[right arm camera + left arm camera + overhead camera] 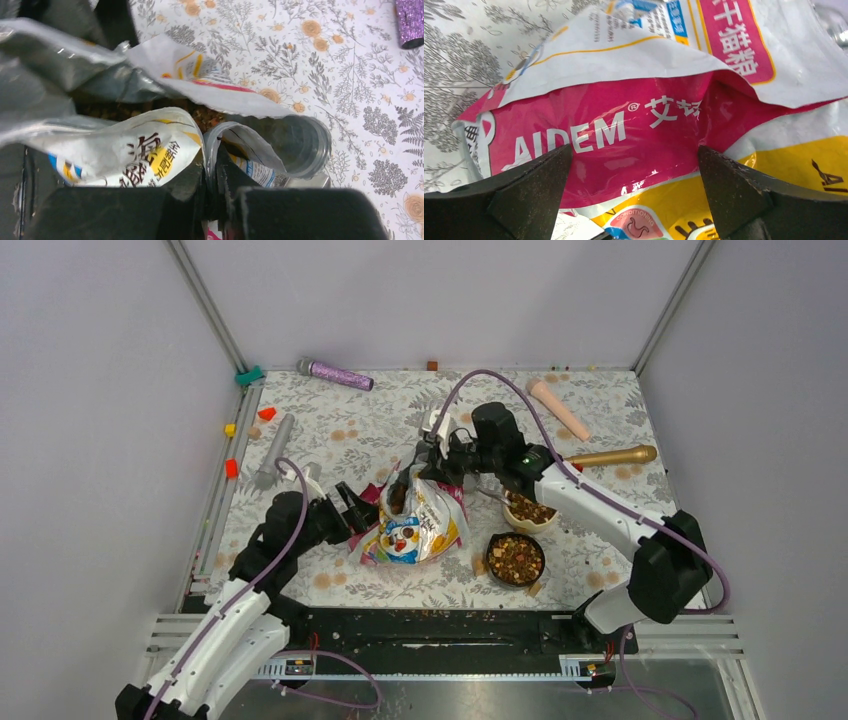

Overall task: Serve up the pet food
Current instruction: Adjust the pet food bag at the center of the board.

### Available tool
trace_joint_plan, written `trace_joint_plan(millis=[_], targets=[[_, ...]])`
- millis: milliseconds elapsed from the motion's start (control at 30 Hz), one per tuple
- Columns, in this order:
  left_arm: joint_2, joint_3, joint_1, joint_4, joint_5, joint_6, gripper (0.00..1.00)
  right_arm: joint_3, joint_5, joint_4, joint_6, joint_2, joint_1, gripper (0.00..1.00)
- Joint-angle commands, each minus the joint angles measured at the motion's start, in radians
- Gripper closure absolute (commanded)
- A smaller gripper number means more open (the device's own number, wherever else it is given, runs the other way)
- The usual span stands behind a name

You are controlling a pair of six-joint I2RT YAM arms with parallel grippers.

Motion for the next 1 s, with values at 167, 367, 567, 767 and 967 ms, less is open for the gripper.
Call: trace_joint_plan(millis=[167, 367, 567, 767, 967], targets=[[0.016, 0.033, -0.247, -0.069, -0.046, -0.091, 0.03, 0.111, 0.19, 0.333, 0.176, -0.016, -0.043, 0.55], [-0.029, 0.171, -0.305, -0.32, -0.326, -0.073, 0.03, -0.108, 0.25, 0.242, 0.2, -0.219, -0.044, 0.25], [-0.054, 0.313, -0.306, -0.391, -0.435, 0.008, 0.01, -0.254, 0.398, 0.117, 0.338, -0.418, -0.044, 0.0], [0.077, 0.427, -0.305, -0.332, -0.436, 0.164, 0.01, -0.499, 0.481, 0.189, 0.528, -0.709, -0.045, 0.0], [0.219, 0.508, -0.305, -0.388, -0.531, 0.288, 0.06, -0.629, 0.555, 0.191, 0.66, -0.954, -0.044, 0.01]])
